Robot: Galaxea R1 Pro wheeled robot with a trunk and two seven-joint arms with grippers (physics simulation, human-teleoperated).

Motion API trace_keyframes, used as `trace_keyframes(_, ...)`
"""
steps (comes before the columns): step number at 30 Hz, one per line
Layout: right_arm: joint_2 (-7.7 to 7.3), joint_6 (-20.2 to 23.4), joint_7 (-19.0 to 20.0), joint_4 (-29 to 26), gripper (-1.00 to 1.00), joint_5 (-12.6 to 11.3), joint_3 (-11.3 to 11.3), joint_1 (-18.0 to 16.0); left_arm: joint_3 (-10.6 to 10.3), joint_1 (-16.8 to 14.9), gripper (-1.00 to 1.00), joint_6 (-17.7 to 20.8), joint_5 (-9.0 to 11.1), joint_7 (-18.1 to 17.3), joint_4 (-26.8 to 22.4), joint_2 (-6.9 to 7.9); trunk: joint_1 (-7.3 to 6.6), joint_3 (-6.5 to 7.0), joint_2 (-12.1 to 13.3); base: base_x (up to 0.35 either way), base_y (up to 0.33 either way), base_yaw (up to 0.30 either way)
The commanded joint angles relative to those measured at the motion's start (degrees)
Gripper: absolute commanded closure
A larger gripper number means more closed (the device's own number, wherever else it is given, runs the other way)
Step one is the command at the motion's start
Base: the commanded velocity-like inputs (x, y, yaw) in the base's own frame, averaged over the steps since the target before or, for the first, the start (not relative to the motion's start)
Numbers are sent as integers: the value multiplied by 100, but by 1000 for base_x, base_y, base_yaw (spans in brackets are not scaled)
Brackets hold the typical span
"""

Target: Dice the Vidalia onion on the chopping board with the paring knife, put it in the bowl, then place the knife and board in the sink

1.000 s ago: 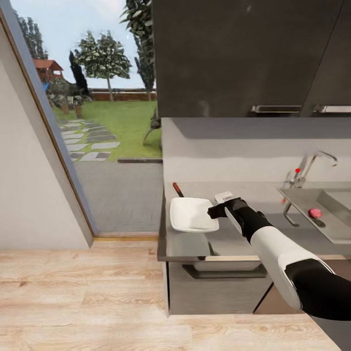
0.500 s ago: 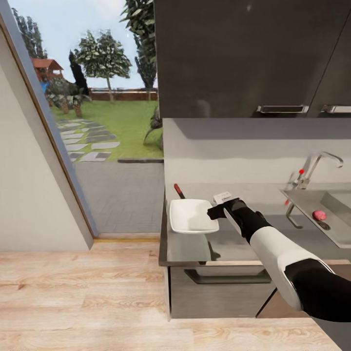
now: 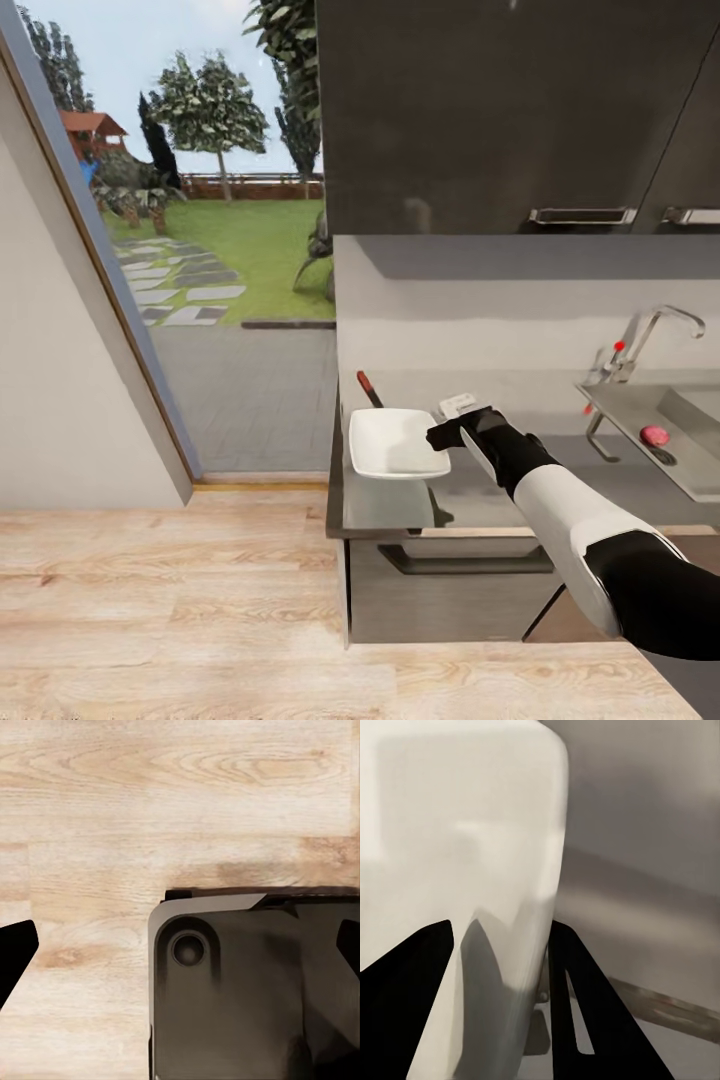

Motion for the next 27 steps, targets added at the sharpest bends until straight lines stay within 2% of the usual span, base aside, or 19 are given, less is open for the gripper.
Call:
trace_keyframes(1,-9,22,21,-10,100,-3,26,-5,3,-3,-100,-17,-3,-6,0,2,3,-17,-12,-6,0,0)
trace_keyframes(27,-11,17,21,63,100,-14,26,-5,2,-3,-100,-17,-6,-6,8,8,3,-22,-12,0,0,0)
